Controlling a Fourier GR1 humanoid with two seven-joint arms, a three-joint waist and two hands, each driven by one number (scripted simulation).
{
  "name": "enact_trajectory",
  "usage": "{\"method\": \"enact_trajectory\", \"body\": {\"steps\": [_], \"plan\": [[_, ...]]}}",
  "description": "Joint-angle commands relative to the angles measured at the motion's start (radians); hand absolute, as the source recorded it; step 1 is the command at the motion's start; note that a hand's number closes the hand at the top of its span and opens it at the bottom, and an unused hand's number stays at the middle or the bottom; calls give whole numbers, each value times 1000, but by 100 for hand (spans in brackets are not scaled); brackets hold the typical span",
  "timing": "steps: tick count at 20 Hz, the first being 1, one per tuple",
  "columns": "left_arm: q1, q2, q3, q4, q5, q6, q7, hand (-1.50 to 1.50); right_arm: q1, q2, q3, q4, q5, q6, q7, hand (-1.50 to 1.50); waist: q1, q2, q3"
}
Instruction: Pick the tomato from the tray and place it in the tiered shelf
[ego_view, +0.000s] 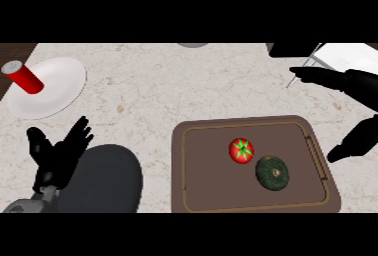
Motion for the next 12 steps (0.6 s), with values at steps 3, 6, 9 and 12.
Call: {"method": "enact_trajectory", "body": {"steps": [3, 6, 9, 12], "plan": [[26, 2, 24, 31, 15, -41, -2, 0, 22, 130, 109, -226, 102, -209, 300, -150, 3, 7, -8], [-20, -65, -29, 82, -50, 6, -5, 0, -37, 132, 125, -258, 133, -198, 421, -150, 1, 11, -7], [-20, -24, 9, 18, -33, -11, 45, 0, -63, 204, 167, -235, 182, -208, 514, -150, 13, 11, -6], [3, -39, 17, 78, -46, -39, -14, 0, -84, 201, 171, -225, 188, -146, 559, -150, 13, 13, -7]]}}
